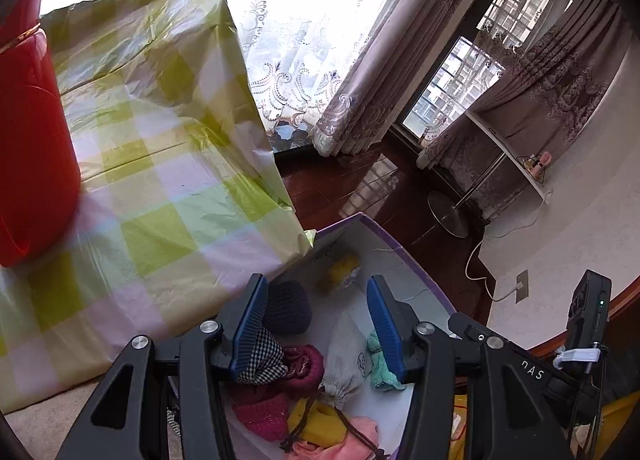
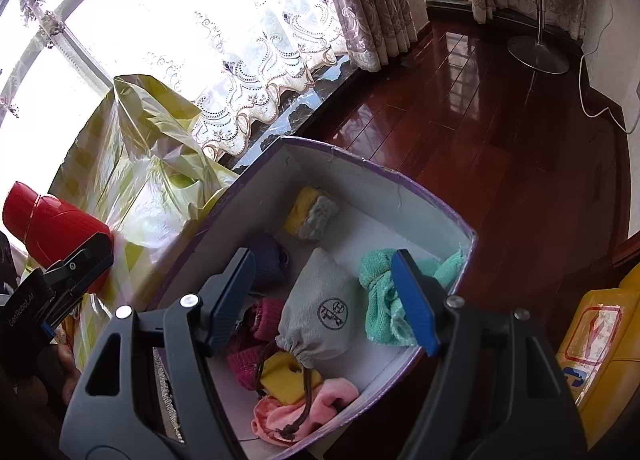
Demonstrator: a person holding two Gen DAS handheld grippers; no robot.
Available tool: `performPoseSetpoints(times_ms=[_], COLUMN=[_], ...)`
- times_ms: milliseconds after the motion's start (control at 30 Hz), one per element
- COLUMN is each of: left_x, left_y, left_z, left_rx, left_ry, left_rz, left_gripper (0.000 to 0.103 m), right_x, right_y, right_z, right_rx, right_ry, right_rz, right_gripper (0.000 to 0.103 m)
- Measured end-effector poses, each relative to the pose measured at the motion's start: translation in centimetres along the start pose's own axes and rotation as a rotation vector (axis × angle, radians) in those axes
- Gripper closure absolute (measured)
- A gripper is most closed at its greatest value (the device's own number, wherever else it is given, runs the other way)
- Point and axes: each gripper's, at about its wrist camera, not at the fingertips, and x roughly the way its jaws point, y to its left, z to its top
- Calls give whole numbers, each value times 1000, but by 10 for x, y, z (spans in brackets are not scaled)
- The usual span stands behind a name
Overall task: Organize soft objects
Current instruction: 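Lower the white sponge block into the box and open the left tool, then move both open tools back over the pile of soft items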
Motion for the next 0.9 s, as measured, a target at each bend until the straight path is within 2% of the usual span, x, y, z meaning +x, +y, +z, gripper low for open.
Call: performPoseSetpoints(times_ms=[100, 200, 300, 367, 433, 600, 700, 800, 900], left_x=[-14, -37, -69, -89, -106, -133, -149, -166, -184], left_y=[10, 19, 24, 30, 39, 58, 72, 88, 107], left_z=[-6, -12, -16, -17, -20, -28, -34, -40, -45], left_rx=[-7, -1, 34, 28, 23, 123, 162, 159, 108], left_ry=[-10, -64, -169, -234, -297, -368, -404, -433, -465], left_rz=[17, 70, 157, 223, 276, 460, 512, 575, 650], left_gripper=[50, 45, 34, 18, 17, 16, 16, 15, 14], right_x=[0, -5, -12, -18, -24, -37, -44, -47, -42], right_y=[15, 39, 69, 92, 115, 172, 201, 224, 245], right_z=[-4, -9, -13, -16, -22, -41, -55, -69, -82], right_rx=[-38, -103, -182, -237, -284, -423, -499, -567, -644], right_ry=[-1, -22, -60, -91, -122, -203, -256, -309, -292], right_rz=[22, 42, 75, 95, 105, 95, 84, 84, 124], right_gripper=[30, 30, 30, 29, 19, 12, 10, 0, 0])
